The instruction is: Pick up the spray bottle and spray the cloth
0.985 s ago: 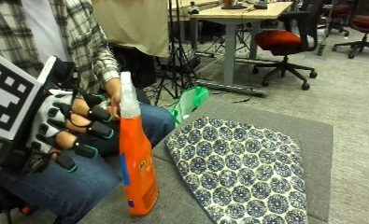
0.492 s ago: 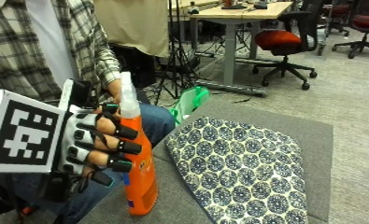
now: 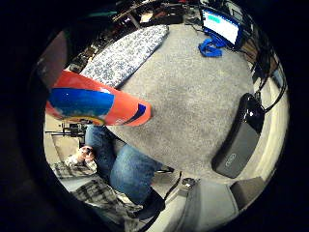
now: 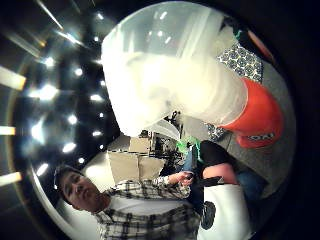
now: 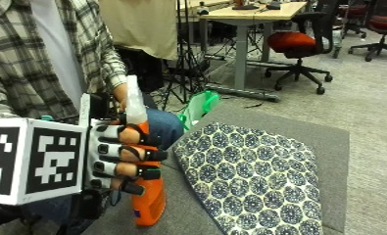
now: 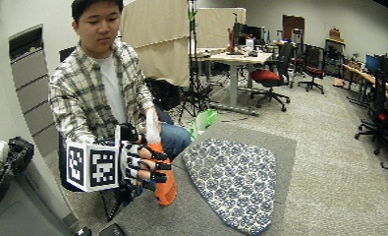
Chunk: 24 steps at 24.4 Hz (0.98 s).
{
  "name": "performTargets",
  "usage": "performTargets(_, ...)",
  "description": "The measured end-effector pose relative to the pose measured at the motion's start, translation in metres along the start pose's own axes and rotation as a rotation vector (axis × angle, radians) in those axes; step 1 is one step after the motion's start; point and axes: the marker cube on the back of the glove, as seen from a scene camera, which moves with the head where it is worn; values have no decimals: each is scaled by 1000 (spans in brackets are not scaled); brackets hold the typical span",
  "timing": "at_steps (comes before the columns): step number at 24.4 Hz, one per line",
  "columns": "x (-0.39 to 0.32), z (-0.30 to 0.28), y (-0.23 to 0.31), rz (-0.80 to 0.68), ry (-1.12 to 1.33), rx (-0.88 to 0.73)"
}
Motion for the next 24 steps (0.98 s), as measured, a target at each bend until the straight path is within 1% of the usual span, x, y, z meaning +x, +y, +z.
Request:
performTargets(5,0,7,-7,-35,-33,21)
performTargets(14,2,26,-20,-96,-145,118)
performTargets(24,3,31,-29,-134,-147,299)
